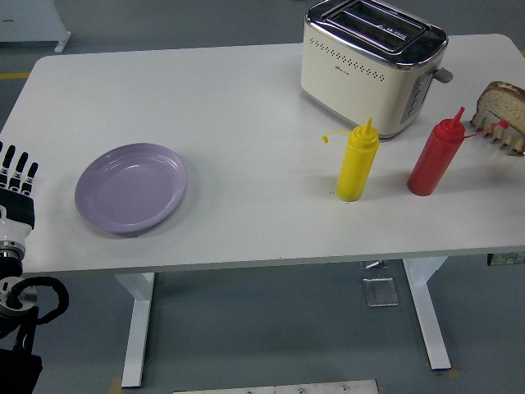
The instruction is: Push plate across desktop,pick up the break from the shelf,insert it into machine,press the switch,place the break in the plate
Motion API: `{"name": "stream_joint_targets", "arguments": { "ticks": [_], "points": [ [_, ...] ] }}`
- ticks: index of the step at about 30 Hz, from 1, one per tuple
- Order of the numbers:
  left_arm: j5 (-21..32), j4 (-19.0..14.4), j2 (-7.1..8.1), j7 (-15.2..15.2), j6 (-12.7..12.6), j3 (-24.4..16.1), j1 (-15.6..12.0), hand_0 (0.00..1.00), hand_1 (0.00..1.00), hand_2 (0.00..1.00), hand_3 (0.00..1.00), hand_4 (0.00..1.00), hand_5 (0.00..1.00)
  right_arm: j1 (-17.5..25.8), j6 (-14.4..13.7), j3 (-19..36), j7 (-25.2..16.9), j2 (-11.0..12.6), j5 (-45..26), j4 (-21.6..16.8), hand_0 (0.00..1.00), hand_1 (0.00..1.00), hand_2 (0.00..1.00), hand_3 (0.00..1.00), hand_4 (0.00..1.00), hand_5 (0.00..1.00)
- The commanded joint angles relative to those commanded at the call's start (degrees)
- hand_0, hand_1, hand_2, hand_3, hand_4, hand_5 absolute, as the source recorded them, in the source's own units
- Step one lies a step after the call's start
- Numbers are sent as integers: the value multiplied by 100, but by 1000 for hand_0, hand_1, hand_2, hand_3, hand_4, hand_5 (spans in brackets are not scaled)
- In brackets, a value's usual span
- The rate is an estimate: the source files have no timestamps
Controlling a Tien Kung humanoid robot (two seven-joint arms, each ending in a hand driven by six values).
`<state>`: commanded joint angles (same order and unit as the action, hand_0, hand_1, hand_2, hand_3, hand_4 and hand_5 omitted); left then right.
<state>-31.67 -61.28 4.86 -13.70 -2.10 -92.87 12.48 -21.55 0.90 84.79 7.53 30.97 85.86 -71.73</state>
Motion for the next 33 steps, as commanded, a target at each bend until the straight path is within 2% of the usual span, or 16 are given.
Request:
{"name": "stream_joint_targets", "arguments": {
  "ticks": [2,6,17,25,26,31,32,33],
  "points": [
    [10,61,10,-9,19,32,30,897,880,868,798,585,998,-22,45,-33,22,8,155,12,873,834,863,860,779,316],
    [88,385,47,-39,117,221,206,897,880,868,798,585,998,-151,232,-217,122,50,946,134,873,834,863,860,779,316],
    [344,1031,20,-178,381,698,685,898,878,865,795,587,998,-461,405,-594,215,93,2402,569,876,838,867,863,791,324],
    [545,1503,32,-145,546,1149,1026,898,881,863,794,584,998,-794,278,-948,262,22,2664,1029,852,820,856,855,789,325],
    [563,1556,26,-134,562,1186,1061,898,881,864,794,584,998,-838,243,-989,262,8,2690,1096,773,767,794,806,777,314],
    [611,1788,-21,-108,603,1301,1177,898,881,864,794,584,998,-1011,52,-1155,240,-55,2755,1373,773,767,794,806,777,314],
    [623,1819,-28,-107,609,1317,1188,898,879,864,793,582,998,-1033,15,-1178,234,-64,2766,1410,656,681,681,730,720,264],
    [632,1844,-33,-106,613,1329,1197,898,879,864,793,582,998,-1051,-13,-1197,229,-70,2774,1440,656,681,681,730,720,264]
  ]
}}
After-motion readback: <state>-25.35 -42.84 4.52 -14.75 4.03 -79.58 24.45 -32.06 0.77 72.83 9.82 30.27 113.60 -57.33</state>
